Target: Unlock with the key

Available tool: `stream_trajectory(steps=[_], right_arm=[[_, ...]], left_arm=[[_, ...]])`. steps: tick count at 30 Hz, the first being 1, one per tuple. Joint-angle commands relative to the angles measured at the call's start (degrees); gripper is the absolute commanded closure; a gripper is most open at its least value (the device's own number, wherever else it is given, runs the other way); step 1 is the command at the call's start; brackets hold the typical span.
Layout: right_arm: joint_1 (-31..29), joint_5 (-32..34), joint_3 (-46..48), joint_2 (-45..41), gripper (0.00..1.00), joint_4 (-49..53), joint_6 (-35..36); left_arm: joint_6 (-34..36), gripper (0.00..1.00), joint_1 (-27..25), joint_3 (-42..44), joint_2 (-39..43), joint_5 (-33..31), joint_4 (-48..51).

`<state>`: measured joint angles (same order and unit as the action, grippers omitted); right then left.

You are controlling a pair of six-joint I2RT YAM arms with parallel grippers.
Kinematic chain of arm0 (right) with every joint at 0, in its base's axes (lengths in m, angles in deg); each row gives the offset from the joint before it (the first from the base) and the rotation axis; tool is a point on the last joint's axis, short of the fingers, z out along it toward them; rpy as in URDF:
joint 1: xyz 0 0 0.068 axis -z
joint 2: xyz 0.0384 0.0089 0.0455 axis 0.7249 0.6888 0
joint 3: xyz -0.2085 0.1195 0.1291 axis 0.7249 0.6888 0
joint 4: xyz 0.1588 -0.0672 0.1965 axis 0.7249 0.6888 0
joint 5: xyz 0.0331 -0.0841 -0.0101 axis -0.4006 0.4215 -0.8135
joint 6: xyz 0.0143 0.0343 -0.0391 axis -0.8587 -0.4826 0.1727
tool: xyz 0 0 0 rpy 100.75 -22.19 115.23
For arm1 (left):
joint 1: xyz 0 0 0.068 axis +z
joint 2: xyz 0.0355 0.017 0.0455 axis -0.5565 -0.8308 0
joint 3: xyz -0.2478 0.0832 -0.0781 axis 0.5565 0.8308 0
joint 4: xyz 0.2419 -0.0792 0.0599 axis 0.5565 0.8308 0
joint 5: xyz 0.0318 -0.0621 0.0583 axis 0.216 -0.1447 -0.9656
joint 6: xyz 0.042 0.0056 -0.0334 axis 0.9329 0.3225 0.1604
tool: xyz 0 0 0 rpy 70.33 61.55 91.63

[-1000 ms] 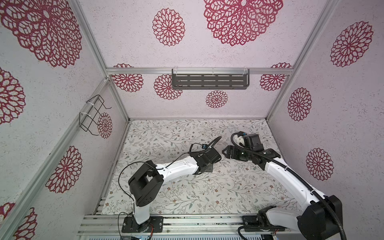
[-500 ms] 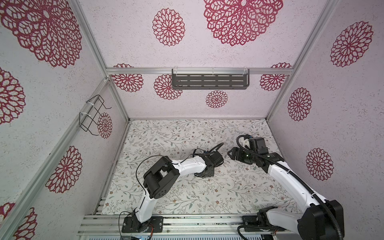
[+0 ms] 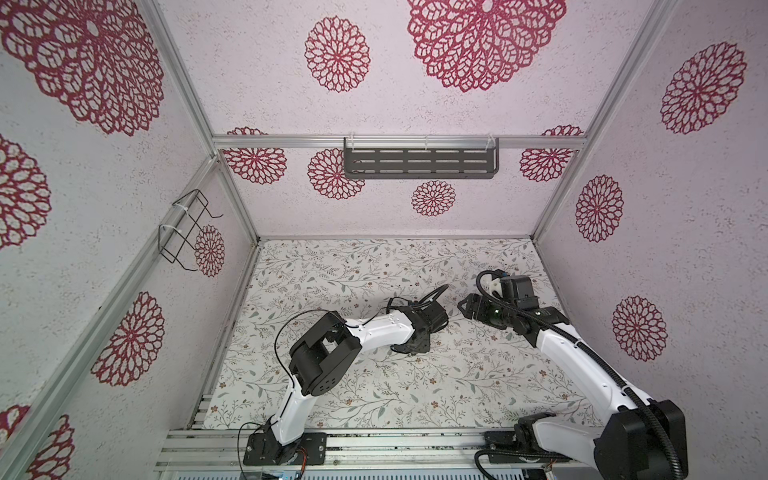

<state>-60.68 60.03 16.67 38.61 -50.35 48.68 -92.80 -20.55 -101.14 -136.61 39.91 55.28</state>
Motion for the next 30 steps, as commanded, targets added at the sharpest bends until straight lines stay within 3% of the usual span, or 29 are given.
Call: stream_trajectory(steps=[1, 5, 10, 13, 17, 20, 24, 27, 30], right_arm=[[1.06, 2.79, -0.5, -2.67, 0.18, -1.73, 0.12], [2.99, 7.34, -0.32, -4.0, 0.15, -3.78, -0.36], [6.61, 21.14, 3.38, -4.39, 0.07, -10.14, -1.71], [8.06, 30.59, 7.04, -3.71, 0.04, -15.82, 0.16], [8.76, 42.28, 13.5, -0.52, 0.01, -27.71, 6.2], [9.46, 46.26, 17.39, 4.04, 0.01, -36.83, 10.47], [10.03, 46.28, 21.05, 10.32, 0.01, -49.8, 16.09], [11.05, 39.47, 25.53, 12.73, 0.01, -63.07, 20.29], [12.06, 33.42, 28.55, 13.42, 0.01, -70.95, 23.91]], left_arm=[[-0.4, 0.47, 1.57, 0.39, 4.36, -0.7, 0.27], [1.21, 0.28, 2.89, 3.54, 13.98, -4.89, -2.67], [3.02, 0.06, 7.81, 10.21, 28.29, -14.01, -5.96], [5.23, 0.0, 14.56, 15.27, 37.33, -20.46, -5.19], [9.33, 0.0, 29.38, 23.5, 46.32, -29.18, -4.63], [16.76, 0.0, 39.5, 33.23, 51.09, -34.32, -13.27], [31.12, 0.0, 46.9, 49.5, 55.77, -31.7, -40.1], [36.54, 0.0, 51.3, 56.79, 55.57, -25.17, -55.99], [42.04, 0.0, 53.14, 60.51, 50.29, -22.35, -70.03]])
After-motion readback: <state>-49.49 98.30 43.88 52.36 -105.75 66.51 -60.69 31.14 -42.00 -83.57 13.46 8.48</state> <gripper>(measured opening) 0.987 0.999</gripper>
